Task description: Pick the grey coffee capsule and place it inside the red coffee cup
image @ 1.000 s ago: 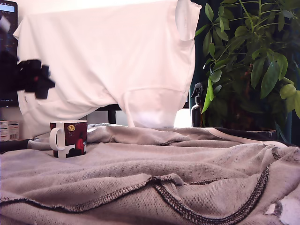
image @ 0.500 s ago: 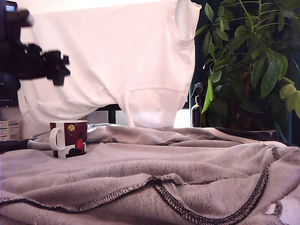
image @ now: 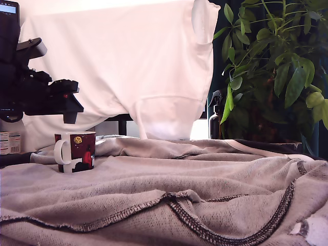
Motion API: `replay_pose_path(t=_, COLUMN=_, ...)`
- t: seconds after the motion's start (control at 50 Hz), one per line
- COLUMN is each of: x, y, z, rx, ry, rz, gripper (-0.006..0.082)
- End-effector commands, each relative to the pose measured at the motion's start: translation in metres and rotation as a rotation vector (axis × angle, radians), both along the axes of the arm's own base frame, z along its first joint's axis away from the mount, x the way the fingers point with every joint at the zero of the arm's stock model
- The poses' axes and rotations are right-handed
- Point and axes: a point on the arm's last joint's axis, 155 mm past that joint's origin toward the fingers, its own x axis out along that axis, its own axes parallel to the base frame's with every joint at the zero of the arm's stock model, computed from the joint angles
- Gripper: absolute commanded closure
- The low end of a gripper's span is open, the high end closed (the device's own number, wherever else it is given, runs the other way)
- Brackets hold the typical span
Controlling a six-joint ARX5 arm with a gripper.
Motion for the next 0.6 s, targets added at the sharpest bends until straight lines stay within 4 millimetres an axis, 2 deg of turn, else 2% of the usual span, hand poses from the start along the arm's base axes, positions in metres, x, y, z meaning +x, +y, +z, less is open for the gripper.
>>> replay_pose_path(t=0.0, x=0.000, y=-0.006, z=0.003, rx=-0.010, ry=-0.004, rz=-0.025, gripper=0.0598)
replay_pose_path(t=0.1, x=-0.002, y=-0.008, z=-0.002, rx=-0.023, ry=0.028, rz=-0.032, gripper=0.0102)
replay_pose_path(t=0.14, x=-0.003, y=-0.008, z=-0.006, rx=-0.029, ry=0.053, rz=-0.028, gripper=-0.0012)
replay_pose_path(t=0.16, x=-0.003, y=-0.007, z=-0.007, rx=-0.027, ry=0.063, rz=-0.026, gripper=-0.0037)
replay_pose_path(t=0.38, x=0.001, y=-0.006, z=-0.003, rx=-0.025, ry=0.065, rz=-0.017, gripper=-0.0026)
replay_pose_path(t=0.58, x=-0.005, y=-0.009, z=0.014, rx=-0.036, ry=0.071, rz=-0.037, gripper=-0.0020)
